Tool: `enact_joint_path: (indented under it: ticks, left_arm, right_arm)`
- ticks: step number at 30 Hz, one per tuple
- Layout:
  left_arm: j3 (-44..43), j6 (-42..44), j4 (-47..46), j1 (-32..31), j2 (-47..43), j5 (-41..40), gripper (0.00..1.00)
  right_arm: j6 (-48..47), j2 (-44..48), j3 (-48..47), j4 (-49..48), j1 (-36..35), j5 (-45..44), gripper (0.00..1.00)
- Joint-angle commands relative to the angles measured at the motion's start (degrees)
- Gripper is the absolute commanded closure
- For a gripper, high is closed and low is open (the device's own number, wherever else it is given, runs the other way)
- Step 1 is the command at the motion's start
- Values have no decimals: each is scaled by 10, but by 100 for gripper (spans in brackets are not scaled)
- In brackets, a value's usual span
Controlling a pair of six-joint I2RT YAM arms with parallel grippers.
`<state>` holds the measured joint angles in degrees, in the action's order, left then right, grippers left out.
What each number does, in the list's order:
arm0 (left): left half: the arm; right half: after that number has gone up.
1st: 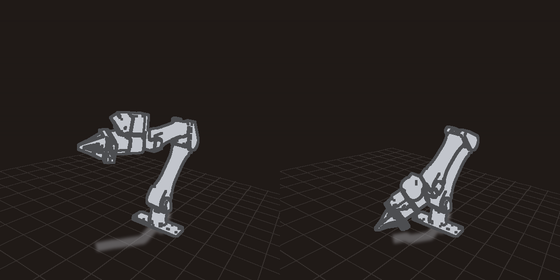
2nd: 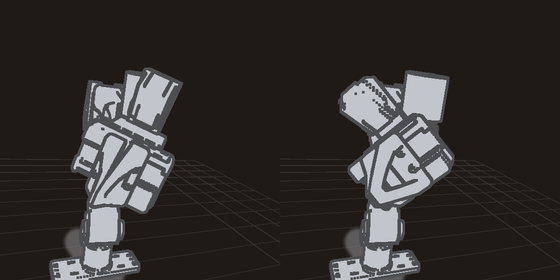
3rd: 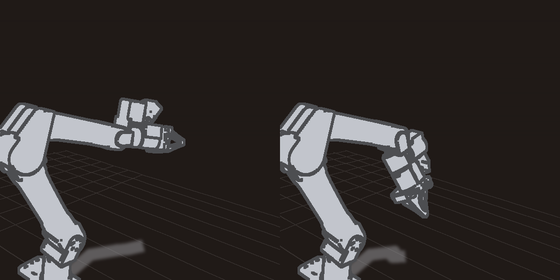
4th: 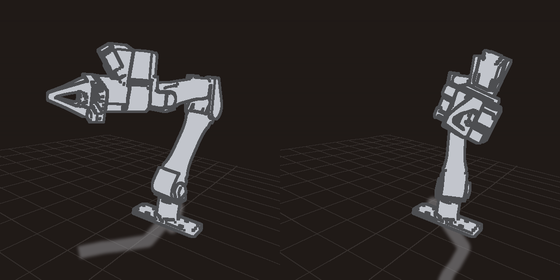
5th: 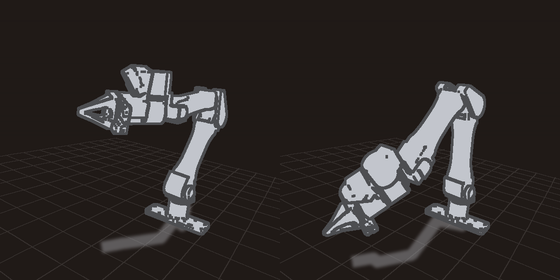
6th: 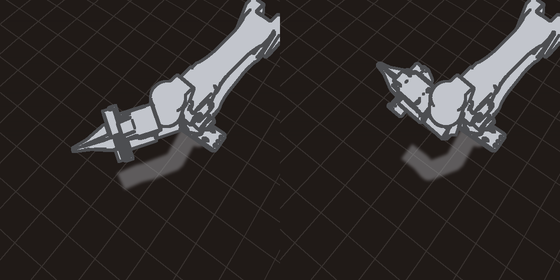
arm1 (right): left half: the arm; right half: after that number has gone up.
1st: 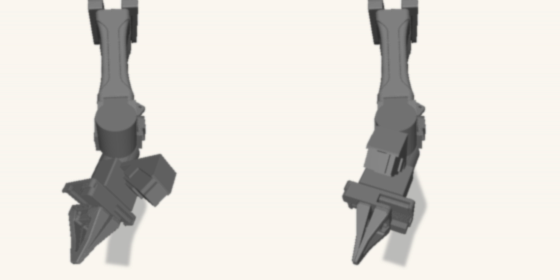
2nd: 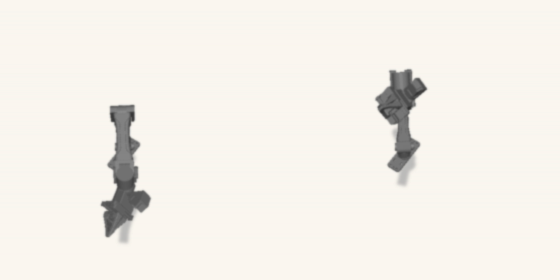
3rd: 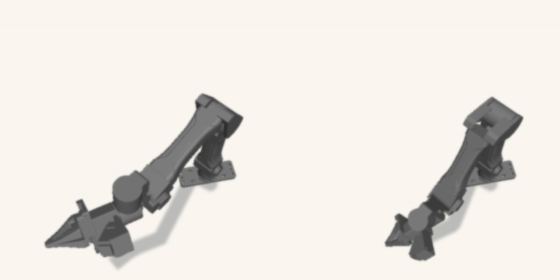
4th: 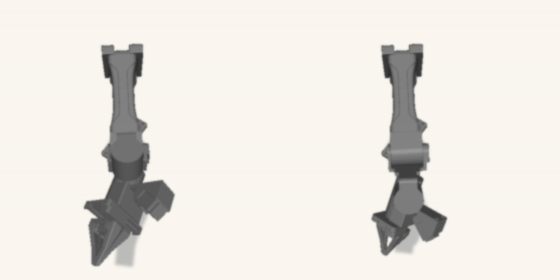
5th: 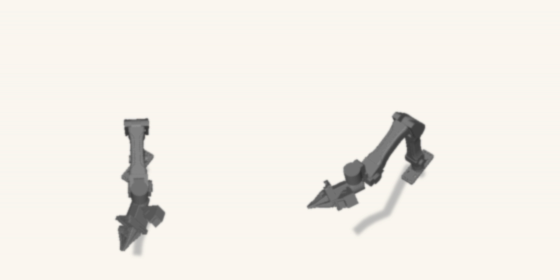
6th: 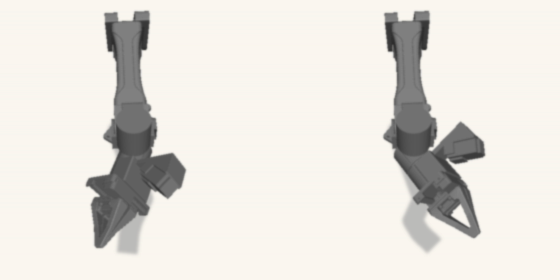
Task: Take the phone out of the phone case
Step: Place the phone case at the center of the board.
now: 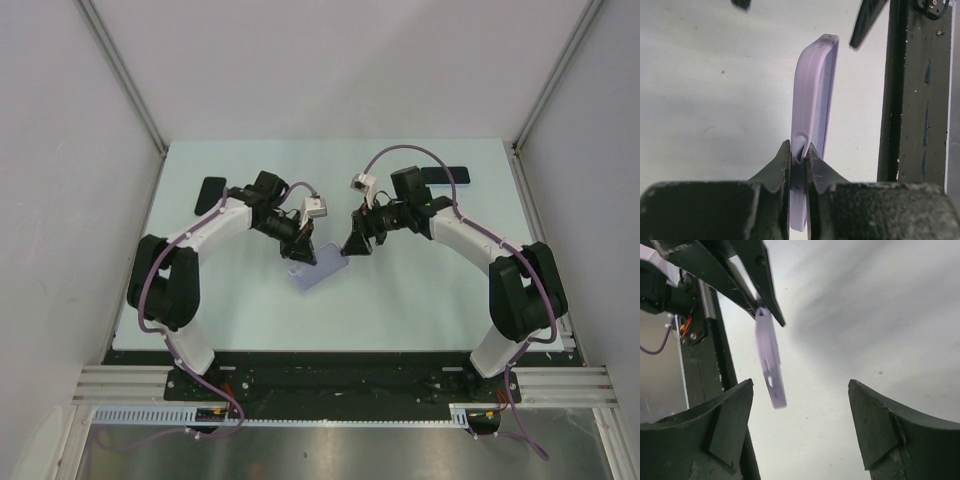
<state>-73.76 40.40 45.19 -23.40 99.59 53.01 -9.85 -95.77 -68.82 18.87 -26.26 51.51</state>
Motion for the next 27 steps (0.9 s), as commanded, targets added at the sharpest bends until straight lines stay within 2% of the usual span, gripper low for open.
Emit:
enact_joint_path:
  ticks: [1,7,14,17,27]
  left_arm:
    - [-29,-15,10,25,-12,6,96]
    - [-81,-77,8,72,21,1,93]
    - [-142,-270,-59,130,106,-77,92]
    - [-170,-326,-77,152,135,-103,92]
    - [-269,-422,-111,205,209,-179,88]
  right_arm:
    - [32,23,-18,-38,25,-27,17]
    - [63,18,-18,-61,40,-79,16]
    - [68,19,-18,-64,41,-90,16]
    - [69,21,-18,-64,40,-90,15]
    - [69,15,-18,-65,40,-94,16]
